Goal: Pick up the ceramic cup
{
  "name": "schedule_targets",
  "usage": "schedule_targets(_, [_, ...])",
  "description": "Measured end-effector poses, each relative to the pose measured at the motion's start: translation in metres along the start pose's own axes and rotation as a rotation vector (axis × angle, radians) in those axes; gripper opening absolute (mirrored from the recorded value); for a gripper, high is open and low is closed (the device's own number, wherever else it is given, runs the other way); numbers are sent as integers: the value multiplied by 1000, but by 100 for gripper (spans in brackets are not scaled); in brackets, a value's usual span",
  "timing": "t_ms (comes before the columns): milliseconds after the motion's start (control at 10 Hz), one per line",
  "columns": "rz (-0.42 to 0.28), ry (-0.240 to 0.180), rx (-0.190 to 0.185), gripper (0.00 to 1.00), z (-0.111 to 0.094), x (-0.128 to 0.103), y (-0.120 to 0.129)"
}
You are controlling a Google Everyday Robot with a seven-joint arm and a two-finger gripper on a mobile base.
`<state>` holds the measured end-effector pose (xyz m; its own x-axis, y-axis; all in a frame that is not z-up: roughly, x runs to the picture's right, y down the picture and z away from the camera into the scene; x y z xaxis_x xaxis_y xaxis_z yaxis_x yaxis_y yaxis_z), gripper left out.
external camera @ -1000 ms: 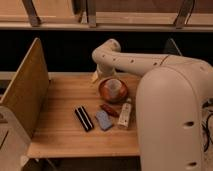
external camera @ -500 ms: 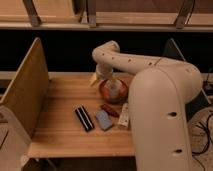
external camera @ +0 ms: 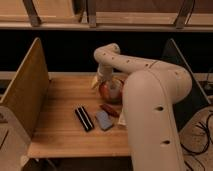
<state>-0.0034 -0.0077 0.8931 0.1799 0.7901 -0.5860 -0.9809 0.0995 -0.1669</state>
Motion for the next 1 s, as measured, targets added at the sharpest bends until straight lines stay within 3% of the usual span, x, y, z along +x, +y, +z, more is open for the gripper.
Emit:
schedule_targets(400, [-18,80,9,38,16,-1,-4])
schedule_targets(800, [40,51,37,2,1,-15,-26])
schedule_targets(1000, [93,4,61,0,-19,-19,-45])
